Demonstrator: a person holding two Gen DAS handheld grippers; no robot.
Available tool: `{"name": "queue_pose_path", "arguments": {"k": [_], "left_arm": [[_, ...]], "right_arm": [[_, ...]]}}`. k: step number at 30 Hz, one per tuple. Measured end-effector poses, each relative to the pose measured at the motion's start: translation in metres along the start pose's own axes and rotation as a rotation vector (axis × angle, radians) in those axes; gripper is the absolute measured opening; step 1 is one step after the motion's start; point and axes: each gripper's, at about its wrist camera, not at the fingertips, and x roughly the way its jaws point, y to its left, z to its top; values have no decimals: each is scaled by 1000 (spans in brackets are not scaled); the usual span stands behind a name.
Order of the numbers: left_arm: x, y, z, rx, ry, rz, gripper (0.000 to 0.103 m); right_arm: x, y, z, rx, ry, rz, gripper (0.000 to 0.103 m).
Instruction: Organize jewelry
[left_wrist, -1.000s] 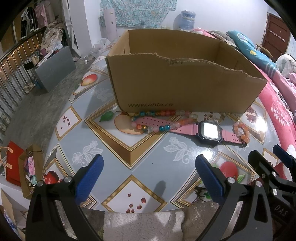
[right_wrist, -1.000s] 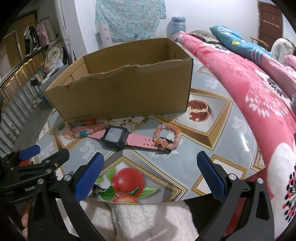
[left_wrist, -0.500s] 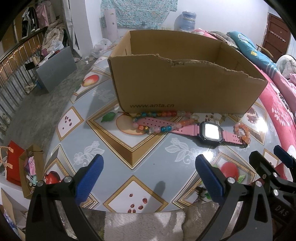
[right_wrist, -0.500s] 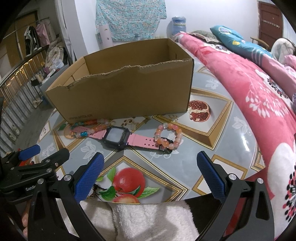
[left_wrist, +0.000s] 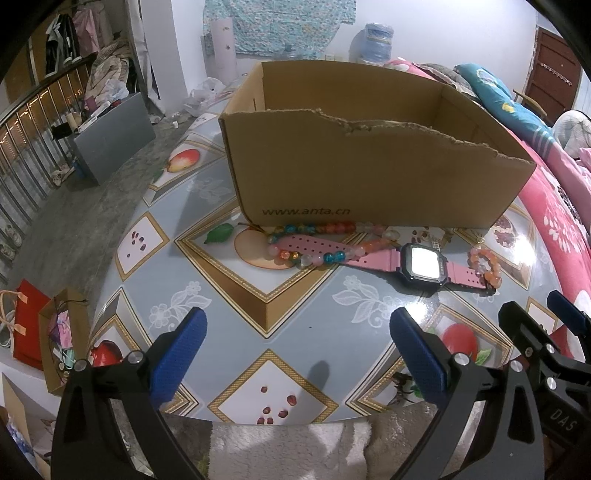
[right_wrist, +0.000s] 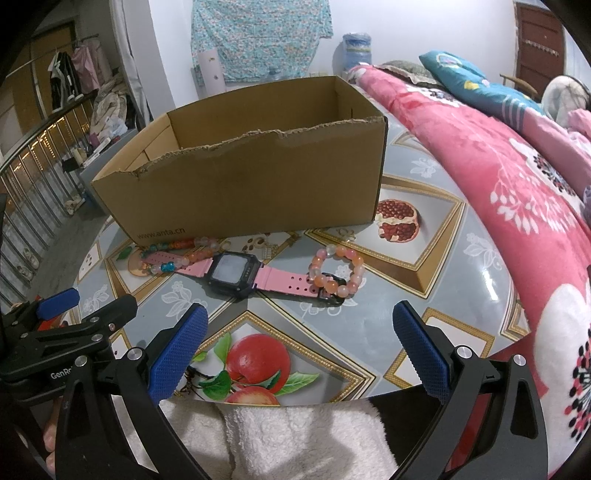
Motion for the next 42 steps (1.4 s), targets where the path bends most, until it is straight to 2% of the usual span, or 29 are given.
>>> {"name": "queue_pose_path", "arguments": {"k": [24, 42], "left_arm": [[10, 3, 4, -6, 3, 32, 97], [3, 8, 6, -15, -20, 33, 97]], "right_arm": [[10, 2, 6, -11, 3, 13, 96], [7, 8, 9, -29, -18, 27, 96]]}}
